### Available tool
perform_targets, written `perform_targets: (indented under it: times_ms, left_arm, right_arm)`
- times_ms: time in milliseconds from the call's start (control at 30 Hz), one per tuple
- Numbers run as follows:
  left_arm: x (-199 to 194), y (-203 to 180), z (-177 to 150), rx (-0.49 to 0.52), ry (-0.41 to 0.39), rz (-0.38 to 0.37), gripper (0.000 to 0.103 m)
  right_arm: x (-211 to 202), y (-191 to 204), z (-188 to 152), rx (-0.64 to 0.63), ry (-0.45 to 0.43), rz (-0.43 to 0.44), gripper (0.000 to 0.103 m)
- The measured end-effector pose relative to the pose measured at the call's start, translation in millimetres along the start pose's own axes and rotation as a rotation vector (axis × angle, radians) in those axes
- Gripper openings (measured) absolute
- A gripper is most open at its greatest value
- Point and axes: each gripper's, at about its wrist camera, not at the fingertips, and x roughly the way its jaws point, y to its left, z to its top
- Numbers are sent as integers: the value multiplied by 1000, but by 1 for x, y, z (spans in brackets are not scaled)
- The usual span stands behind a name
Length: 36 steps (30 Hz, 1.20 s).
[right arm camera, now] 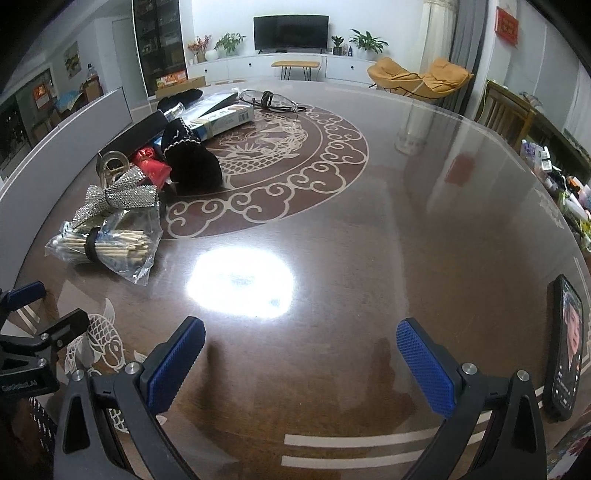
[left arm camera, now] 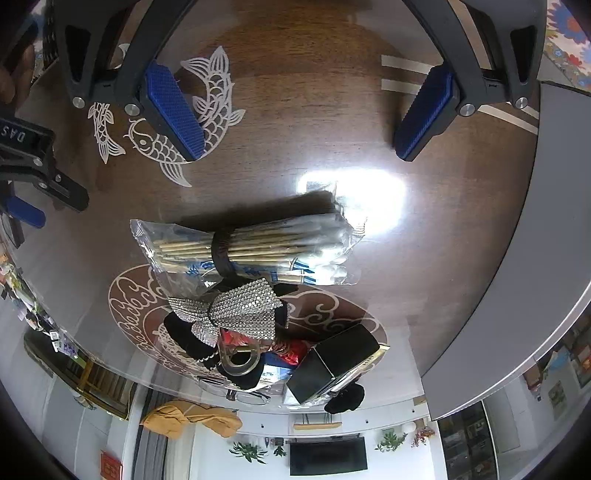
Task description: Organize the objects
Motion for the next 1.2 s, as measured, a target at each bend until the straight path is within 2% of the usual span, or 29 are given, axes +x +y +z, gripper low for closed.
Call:
perform_targets:
  times_ms: [433,700,1200]
  left_arm:
    - [-3,1,-2,5,-5,-7,103]
    - [-4,2,-5,11,-8,-12,103]
    - [-4,3,-6,22,-11,-19,103]
  right_arm:
    - [22,-6,18,-15,30,29,103]
    - [23,-7,16,-12,-17,32,103]
    - [21,-7,15,-12,-24,33,103]
